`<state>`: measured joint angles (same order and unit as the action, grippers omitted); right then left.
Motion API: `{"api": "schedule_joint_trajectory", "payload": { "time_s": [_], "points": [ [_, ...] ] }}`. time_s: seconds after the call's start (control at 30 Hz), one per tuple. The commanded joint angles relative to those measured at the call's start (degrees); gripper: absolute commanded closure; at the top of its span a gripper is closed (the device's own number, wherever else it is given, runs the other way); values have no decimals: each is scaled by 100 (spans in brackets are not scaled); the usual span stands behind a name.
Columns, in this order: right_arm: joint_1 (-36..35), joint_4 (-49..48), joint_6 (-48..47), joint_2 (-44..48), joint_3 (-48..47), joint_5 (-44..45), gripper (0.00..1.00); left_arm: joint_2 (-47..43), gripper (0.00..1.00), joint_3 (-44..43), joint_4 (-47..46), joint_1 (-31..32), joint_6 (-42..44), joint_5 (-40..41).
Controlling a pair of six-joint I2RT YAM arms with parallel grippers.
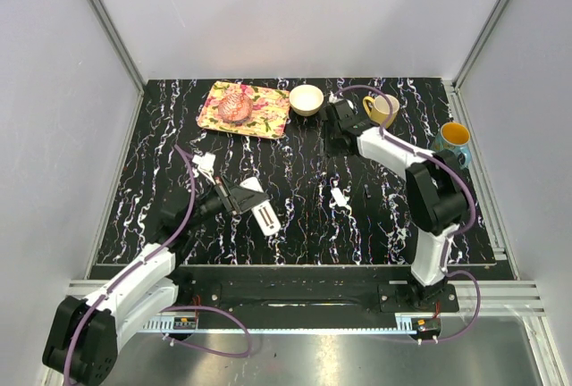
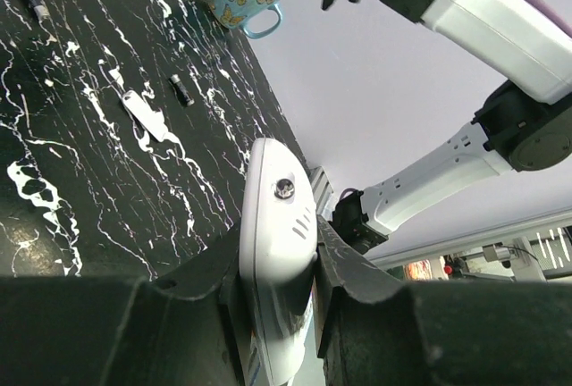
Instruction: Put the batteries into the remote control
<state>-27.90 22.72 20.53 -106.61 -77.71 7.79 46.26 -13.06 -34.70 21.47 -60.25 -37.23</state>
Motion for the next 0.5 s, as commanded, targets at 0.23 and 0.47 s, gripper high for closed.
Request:
{"api": "schedule_joint_trajectory", "payload": {
  "time_s": [0.23,0.47],
  "points": [
    [-154,390,187,-1248,-1289,117,52,-188,100,-258,314,-12,356,304],
    [-233,444,249,-1529,-1413,188,51,-249,100,-276,473,-3,453,287]
  ]
}}
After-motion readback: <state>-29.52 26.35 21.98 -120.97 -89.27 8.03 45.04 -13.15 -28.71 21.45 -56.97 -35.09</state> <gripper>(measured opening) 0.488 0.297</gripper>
